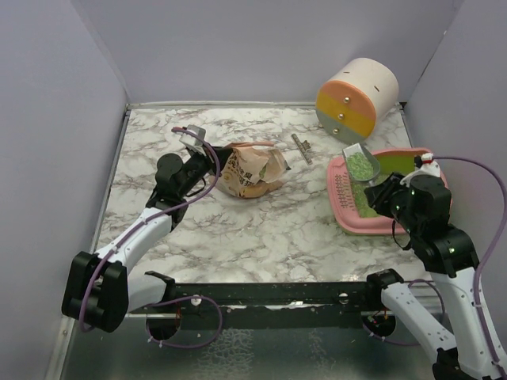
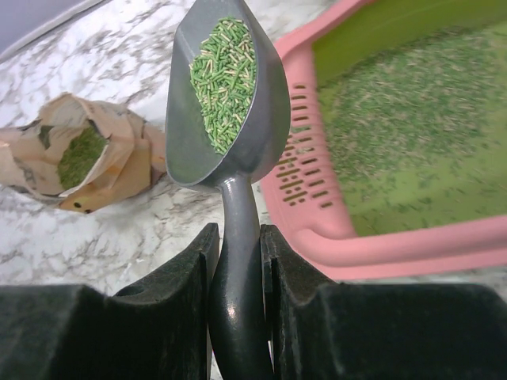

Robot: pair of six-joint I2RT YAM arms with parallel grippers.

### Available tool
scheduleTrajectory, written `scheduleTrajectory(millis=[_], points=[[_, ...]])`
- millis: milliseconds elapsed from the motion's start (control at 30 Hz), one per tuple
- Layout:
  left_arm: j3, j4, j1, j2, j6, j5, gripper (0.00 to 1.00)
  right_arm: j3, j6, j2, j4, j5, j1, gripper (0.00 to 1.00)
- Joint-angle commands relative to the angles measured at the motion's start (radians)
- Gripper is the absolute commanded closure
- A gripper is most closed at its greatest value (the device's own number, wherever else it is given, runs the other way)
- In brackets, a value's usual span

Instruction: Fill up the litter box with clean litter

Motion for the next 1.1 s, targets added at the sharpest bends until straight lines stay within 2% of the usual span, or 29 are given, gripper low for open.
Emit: scheduleTrajectory(millis=[0, 233, 567, 733, 1067], points=[[-0.005, -0.054, -0.005, -0.036, -0.024, -0.008, 0.99, 0.087, 0.027, -0.025, -0.161, 0.189, -0.003, 0.99], [-0.002, -0.067, -0.007, -0.041, -0.037, 0.018, 0.99, 0.225, 0.001, 0.027, -0.278, 0.317, -0.003, 0.99], [0.001, -0.089, -0.007, -0.041, -0.035, 0.034, 0.99, 0.381, -0.123, 0.260, -0.409, 0.541, -0.002, 0.99], [0.008, -0.098, -0.007, -0.036, -0.035, 0.038, 0.99, 0.432, -0.156, 0.375, -0.433, 0.543, -0.002, 0.99], [0.013, -0.121, -0.007, -0.044, -0.015, 0.036, 0.99, 0.586, -0.207, 0.613, -0.511, 0.407, -0.002, 0.98]])
